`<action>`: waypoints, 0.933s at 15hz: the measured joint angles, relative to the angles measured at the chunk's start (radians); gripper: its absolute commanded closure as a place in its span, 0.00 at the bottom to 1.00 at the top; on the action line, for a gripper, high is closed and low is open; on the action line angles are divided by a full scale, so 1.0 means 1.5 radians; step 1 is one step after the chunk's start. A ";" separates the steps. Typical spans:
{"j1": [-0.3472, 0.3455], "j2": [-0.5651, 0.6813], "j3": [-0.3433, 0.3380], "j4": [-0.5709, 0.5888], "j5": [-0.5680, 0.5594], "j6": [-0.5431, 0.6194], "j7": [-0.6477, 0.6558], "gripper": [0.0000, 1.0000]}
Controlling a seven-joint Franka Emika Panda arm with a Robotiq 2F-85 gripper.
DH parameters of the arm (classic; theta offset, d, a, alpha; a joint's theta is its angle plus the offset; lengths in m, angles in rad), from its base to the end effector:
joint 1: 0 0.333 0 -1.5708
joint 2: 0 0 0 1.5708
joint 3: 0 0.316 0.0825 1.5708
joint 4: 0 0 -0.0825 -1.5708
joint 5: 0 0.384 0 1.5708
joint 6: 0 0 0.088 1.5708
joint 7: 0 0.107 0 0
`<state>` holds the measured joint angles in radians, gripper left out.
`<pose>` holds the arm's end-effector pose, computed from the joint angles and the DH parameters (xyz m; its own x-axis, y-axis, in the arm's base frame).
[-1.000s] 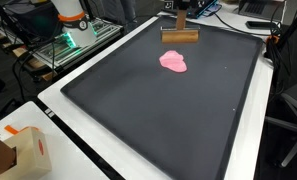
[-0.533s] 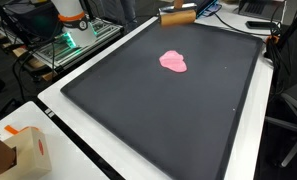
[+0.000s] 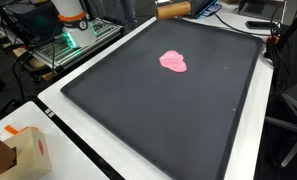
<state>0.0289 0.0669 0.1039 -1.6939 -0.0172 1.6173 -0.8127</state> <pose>0.5633 0.0719 0.5330 0.5761 0.8106 -0.1053 0.8053 -0.5849 -0.0967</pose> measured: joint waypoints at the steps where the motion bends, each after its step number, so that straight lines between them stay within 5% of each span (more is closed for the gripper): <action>1: 0.000 0.000 0.000 -0.001 0.000 0.000 0.000 0.52; 4: 0.000 0.000 0.000 -0.003 0.000 0.000 0.000 0.52; 5: 0.000 0.000 0.000 -0.004 0.000 0.000 0.000 0.77; 14: 0.012 0.032 0.003 -0.039 0.000 0.029 -0.075 0.77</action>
<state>0.0471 0.1147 0.1084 -1.7525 -0.0165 1.6605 -0.9253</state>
